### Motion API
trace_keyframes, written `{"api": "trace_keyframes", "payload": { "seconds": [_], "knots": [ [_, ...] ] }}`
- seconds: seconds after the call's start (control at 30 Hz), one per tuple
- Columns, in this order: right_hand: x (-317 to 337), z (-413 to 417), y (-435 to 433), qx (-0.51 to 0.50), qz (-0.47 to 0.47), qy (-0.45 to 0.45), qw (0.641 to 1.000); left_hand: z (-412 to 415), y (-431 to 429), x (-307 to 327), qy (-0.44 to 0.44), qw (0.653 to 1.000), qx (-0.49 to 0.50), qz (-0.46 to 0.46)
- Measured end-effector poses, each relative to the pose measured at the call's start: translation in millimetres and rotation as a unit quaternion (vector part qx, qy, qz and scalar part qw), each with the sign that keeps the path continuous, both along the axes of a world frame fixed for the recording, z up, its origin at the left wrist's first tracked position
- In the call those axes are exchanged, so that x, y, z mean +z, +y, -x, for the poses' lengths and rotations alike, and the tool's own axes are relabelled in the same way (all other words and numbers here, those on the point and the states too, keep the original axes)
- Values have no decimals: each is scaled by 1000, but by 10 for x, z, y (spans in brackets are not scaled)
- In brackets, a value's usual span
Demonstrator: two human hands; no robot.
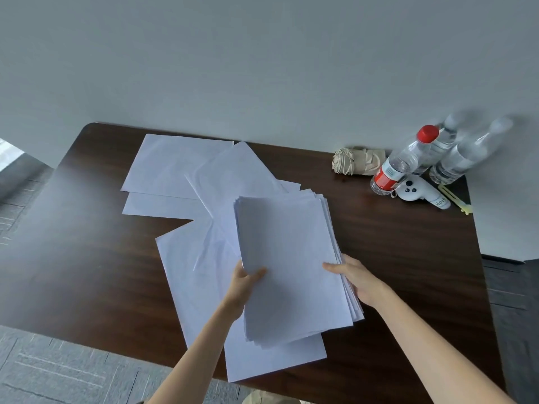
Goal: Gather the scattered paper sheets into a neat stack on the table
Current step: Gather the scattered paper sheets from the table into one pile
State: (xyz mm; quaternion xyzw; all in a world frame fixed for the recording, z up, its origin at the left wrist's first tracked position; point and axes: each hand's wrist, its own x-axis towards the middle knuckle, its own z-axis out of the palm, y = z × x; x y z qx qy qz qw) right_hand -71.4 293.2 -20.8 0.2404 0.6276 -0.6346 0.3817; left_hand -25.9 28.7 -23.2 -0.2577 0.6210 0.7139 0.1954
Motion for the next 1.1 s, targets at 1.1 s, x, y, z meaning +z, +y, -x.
{"api": "trace_keyframes", "payload": {
  "seconds": [1.1],
  "knots": [
    [168,-829,97,-105,13,46,993,-664,-401,-108,-57,952,50,296]
  ]
}}
